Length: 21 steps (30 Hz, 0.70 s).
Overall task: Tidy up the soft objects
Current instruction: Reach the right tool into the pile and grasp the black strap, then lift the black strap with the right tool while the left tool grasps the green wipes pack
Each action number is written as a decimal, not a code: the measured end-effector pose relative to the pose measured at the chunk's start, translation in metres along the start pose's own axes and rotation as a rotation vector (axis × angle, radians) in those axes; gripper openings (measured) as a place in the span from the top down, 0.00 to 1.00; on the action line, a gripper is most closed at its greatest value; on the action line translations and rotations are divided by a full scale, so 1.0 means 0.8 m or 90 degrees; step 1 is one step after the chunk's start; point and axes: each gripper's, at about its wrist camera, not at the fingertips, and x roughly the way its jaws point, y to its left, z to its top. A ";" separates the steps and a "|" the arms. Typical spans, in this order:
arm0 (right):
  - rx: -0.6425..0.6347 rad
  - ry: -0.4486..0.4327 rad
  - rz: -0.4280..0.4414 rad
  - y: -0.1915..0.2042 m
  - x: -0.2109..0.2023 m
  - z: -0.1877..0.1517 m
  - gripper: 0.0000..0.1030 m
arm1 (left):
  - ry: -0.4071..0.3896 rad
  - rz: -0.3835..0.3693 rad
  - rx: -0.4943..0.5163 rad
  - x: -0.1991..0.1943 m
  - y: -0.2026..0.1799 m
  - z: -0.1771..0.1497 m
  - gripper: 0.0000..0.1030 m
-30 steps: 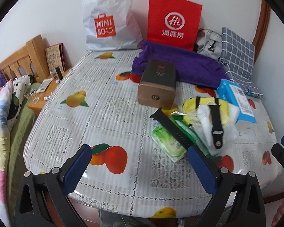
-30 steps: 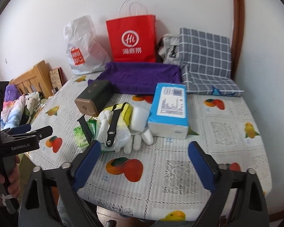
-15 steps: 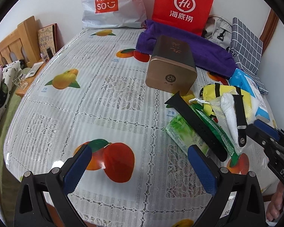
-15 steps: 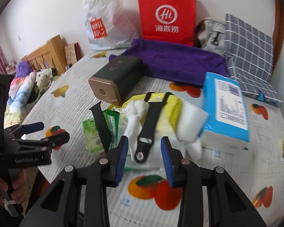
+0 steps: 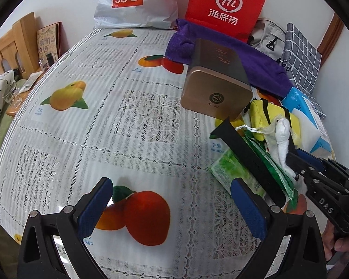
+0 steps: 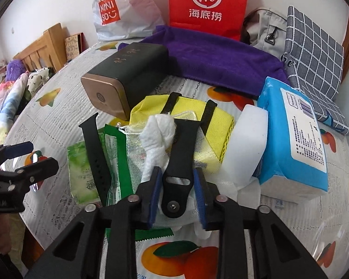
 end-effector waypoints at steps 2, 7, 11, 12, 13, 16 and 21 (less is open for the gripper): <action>0.013 -0.006 0.016 -0.005 -0.007 0.000 0.74 | -0.001 0.000 -0.003 0.000 0.002 0.002 0.01; 0.027 -0.020 0.036 -0.013 -0.025 -0.002 0.74 | -0.003 -0.008 -0.003 -0.004 -0.001 0.004 0.01; 0.041 -0.037 0.052 -0.023 -0.047 -0.006 0.74 | -0.003 -0.014 -0.003 -0.007 -0.009 0.005 0.01; 0.043 -0.043 0.053 -0.026 -0.054 -0.008 0.74 | -0.001 -0.019 -0.004 -0.007 -0.011 0.004 0.01; 0.045 -0.048 0.052 -0.028 -0.059 -0.010 0.74 | -0.001 -0.023 -0.005 -0.007 -0.014 0.004 0.01; 0.050 -0.061 0.051 -0.041 -0.077 -0.021 0.74 | -0.001 -0.025 0.008 -0.009 -0.026 0.001 0.01; 0.062 -0.075 0.048 -0.069 -0.103 -0.046 0.74 | 0.008 -0.020 0.045 -0.007 -0.048 -0.006 0.01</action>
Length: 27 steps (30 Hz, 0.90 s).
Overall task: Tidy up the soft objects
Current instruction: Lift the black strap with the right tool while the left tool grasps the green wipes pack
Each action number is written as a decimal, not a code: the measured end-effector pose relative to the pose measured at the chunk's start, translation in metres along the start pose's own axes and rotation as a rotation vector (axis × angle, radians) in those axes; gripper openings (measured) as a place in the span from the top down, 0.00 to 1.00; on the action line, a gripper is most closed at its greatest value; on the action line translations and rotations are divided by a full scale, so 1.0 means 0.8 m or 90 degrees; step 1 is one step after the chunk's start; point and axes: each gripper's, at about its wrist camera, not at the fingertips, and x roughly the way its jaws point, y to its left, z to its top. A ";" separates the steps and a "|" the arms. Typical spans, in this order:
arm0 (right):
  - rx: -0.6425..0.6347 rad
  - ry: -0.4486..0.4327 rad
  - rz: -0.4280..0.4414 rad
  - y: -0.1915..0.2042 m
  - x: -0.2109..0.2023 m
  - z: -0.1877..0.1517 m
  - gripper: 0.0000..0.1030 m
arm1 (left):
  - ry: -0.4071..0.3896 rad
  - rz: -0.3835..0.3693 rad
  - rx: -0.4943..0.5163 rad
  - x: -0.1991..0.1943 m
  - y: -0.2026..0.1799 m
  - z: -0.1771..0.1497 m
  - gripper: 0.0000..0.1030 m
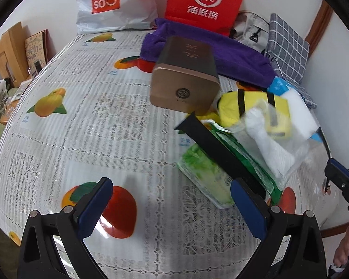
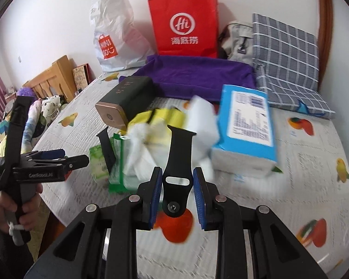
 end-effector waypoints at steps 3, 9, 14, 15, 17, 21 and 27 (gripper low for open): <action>0.011 -0.001 -0.013 -0.017 -0.012 -0.014 0.74 | 0.008 -0.002 0.022 0.006 -0.014 -0.004 0.01; 0.011 0.023 -0.034 -0.041 -0.004 -0.042 0.74 | 0.030 0.028 0.067 0.028 -0.038 -0.015 0.01; 0.011 0.061 -0.067 -0.059 0.019 -0.062 0.73 | 0.021 0.077 0.115 0.041 -0.057 -0.018 0.00; 0.005 0.069 -0.071 -0.062 0.025 -0.066 0.73 | 0.015 0.078 0.122 0.041 -0.060 -0.018 0.00; -0.008 0.086 -0.089 -0.065 0.038 -0.071 0.72 | 0.010 0.073 0.122 0.042 -0.061 -0.016 0.00; 0.014 0.085 -0.093 -0.074 0.051 -0.070 0.34 | -0.008 0.075 0.123 0.046 -0.060 -0.009 0.00; 0.037 0.047 -0.123 -0.073 0.066 -0.061 0.45 | -0.034 0.062 0.132 0.052 -0.063 -0.005 0.00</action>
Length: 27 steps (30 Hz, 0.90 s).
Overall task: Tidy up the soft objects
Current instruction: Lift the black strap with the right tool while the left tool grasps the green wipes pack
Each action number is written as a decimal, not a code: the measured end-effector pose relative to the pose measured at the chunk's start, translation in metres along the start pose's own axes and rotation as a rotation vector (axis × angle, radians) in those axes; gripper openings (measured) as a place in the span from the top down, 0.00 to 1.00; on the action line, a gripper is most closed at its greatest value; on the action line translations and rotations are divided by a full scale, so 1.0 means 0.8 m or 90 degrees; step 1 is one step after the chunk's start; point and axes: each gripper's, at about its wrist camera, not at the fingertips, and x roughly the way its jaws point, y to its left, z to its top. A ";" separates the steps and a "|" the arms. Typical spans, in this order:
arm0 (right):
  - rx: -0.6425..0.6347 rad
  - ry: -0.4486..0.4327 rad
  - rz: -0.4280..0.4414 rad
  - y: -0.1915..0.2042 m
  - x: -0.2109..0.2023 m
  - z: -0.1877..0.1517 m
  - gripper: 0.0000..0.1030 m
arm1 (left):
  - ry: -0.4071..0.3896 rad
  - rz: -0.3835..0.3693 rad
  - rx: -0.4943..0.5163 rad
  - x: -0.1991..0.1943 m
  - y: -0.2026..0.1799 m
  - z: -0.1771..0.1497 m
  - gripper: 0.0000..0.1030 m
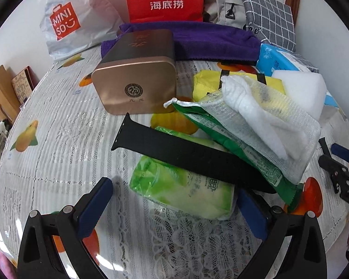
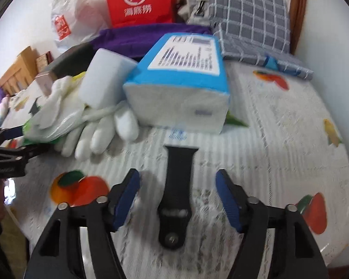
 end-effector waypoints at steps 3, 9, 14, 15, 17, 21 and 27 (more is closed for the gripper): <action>-0.015 -0.008 0.009 0.006 -0.002 0.001 0.67 | -0.018 -0.002 0.007 -0.004 0.005 0.000 0.15; -0.016 -0.005 0.013 0.005 0.001 0.008 0.80 | -0.007 -0.018 -0.010 -0.014 0.025 -0.003 0.27; -0.010 0.008 0.027 0.006 -0.001 0.007 0.80 | -0.014 -0.021 -0.024 -0.033 0.036 -0.008 0.27; -0.009 0.009 0.029 0.006 -0.002 0.007 0.80 | -0.015 -0.018 -0.025 -0.037 0.037 -0.009 0.27; -0.012 0.012 0.027 0.007 -0.004 0.004 0.80 | -0.011 -0.003 -0.025 -0.041 0.042 -0.015 0.27; -0.013 0.014 0.029 0.008 -0.009 -0.003 0.80 | 0.018 0.011 -0.054 -0.037 0.062 -0.028 0.25; -0.012 0.014 0.032 0.007 -0.011 -0.006 0.79 | 0.039 0.011 -0.077 -0.034 0.076 -0.035 0.22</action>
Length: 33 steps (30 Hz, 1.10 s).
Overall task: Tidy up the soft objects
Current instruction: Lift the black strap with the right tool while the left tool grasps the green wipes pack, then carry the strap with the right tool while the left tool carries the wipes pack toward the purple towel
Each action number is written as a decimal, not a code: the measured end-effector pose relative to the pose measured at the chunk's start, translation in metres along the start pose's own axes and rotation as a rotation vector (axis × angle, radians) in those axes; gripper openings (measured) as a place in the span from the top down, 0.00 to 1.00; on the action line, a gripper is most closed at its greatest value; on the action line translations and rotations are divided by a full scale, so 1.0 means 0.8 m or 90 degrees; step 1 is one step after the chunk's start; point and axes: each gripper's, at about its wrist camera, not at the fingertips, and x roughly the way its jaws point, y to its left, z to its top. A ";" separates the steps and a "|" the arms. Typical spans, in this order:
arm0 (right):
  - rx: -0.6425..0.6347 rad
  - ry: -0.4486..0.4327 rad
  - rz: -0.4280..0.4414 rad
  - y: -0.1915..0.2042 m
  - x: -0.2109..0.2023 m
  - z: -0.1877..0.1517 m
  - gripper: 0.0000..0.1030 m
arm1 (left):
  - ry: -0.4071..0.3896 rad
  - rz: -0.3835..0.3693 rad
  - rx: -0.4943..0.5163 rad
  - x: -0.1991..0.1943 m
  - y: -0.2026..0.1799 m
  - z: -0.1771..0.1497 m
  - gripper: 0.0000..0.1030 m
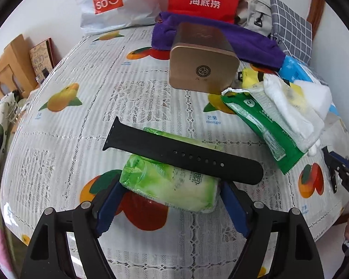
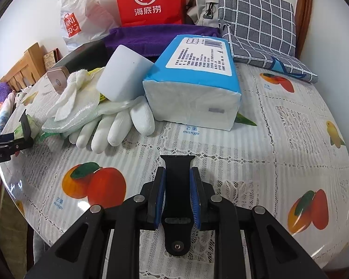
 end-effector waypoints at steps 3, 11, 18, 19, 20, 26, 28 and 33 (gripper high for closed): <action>-0.008 0.001 -0.001 0.002 0.000 -0.001 0.79 | -0.006 0.013 0.004 -0.001 -0.005 0.007 0.20; -0.006 0.003 0.010 0.000 0.001 0.000 0.79 | -0.002 0.018 -0.004 0.000 -0.011 0.030 0.20; -0.008 0.008 0.015 -0.002 0.006 0.007 0.79 | 0.009 0.004 -0.009 0.018 -0.018 0.043 0.18; -0.008 0.008 0.015 -0.002 0.007 0.008 0.79 | 0.018 0.010 0.000 0.020 -0.020 0.041 0.16; -0.007 0.007 0.015 -0.002 0.008 0.009 0.79 | 0.033 0.018 0.012 0.024 -0.023 0.038 0.15; -0.013 0.002 0.013 -0.001 0.008 0.008 0.79 | 0.019 0.008 0.008 0.016 -0.019 0.017 0.17; -0.010 0.002 0.013 -0.003 0.007 0.007 0.79 | 0.011 -0.003 0.002 0.009 -0.016 0.015 0.27; 0.012 0.001 0.018 -0.009 0.000 0.001 0.80 | 0.001 -0.019 0.003 -0.008 -0.015 0.007 0.27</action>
